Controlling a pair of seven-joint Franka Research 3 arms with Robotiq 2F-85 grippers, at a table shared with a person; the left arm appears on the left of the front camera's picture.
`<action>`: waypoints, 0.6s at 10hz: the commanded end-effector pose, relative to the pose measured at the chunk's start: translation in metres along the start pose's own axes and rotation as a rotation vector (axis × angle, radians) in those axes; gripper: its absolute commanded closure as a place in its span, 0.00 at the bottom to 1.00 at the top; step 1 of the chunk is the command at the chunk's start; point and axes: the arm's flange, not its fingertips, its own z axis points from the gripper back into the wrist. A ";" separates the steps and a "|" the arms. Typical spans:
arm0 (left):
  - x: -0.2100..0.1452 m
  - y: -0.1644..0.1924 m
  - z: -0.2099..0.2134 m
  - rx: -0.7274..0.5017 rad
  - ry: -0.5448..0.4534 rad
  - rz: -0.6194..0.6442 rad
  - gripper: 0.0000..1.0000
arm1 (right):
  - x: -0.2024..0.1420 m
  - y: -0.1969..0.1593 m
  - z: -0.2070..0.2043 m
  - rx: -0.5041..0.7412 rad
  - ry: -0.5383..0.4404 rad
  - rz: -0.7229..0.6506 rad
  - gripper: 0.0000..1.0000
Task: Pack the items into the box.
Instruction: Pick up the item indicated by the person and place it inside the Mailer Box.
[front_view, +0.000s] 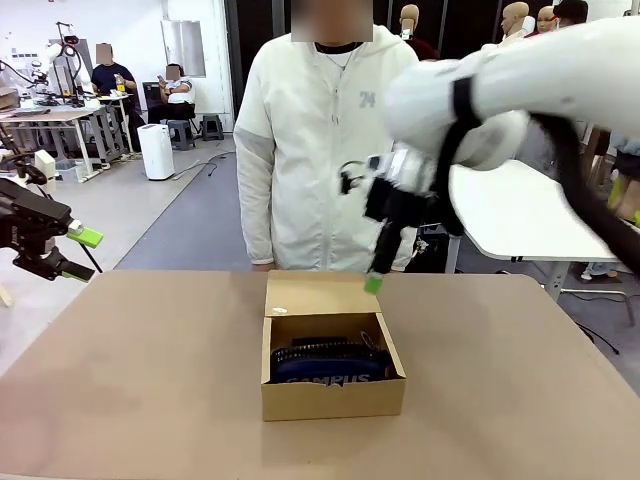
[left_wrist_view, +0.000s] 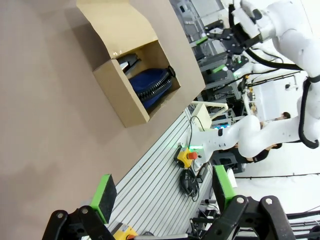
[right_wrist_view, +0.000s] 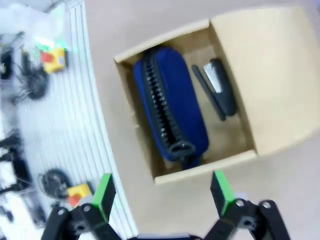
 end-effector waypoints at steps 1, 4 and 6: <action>-0.001 0.000 0.003 -0.004 0.009 -0.014 0.00 | -0.072 0.015 0.011 0.025 -0.104 -0.166 0.00; -0.001 0.000 0.003 -0.004 0.009 -0.014 0.00 | -0.175 0.041 0.041 0.213 -0.535 -0.641 0.00; -0.001 0.000 0.003 -0.004 0.009 -0.014 0.00 | -0.239 0.058 0.050 0.342 -0.802 -0.649 0.00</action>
